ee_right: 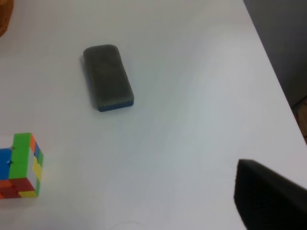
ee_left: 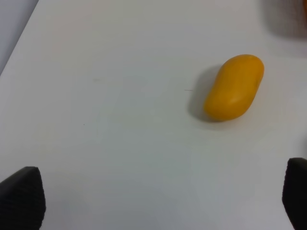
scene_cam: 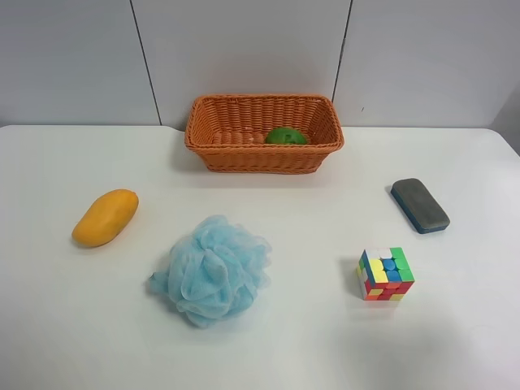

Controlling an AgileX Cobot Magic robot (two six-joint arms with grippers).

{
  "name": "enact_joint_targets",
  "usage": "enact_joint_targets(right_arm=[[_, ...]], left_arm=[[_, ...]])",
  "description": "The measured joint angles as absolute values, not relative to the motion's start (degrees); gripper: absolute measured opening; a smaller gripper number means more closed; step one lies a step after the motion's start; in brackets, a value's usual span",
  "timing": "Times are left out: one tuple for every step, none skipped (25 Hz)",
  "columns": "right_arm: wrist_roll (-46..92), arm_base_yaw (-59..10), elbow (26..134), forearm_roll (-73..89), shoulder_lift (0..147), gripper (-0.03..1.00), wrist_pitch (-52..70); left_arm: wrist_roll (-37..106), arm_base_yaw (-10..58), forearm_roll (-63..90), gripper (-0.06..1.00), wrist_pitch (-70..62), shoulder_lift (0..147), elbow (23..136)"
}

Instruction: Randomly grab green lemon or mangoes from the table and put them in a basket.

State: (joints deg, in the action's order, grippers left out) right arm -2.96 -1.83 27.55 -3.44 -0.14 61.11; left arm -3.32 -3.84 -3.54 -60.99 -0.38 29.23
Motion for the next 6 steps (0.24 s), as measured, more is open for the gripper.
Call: enact_joint_targets(right_arm=[[-3.0,-1.8,27.5,-3.4,-0.1,0.99,61.1],[-3.0,-1.8,27.5,-3.4,-0.1,0.99,61.1],[-3.0,-1.8,27.5,-3.4,-0.1,0.99,61.1],[-3.0,-1.8,27.5,-3.4,-0.1,0.99,61.1],[-3.0,-1.8,27.5,-3.4,-0.1,0.99,61.1],[-3.0,-1.8,27.5,-3.4,-0.1,0.99,61.1]], left_arm=[[-3.3,-3.8,-3.5,0.99,-61.0,-0.4,29.2],[-3.3,-3.8,-3.5,0.99,-61.0,-0.4,29.2],[-3.3,-3.8,-3.5,0.99,-61.0,-0.4,29.2],[-3.3,-3.8,-3.5,0.99,-61.0,-0.4,29.2],[-3.3,-3.8,-3.5,0.99,-61.0,-0.4,29.2],[-3.3,-3.8,-3.5,0.99,-61.0,-0.4,29.2]])
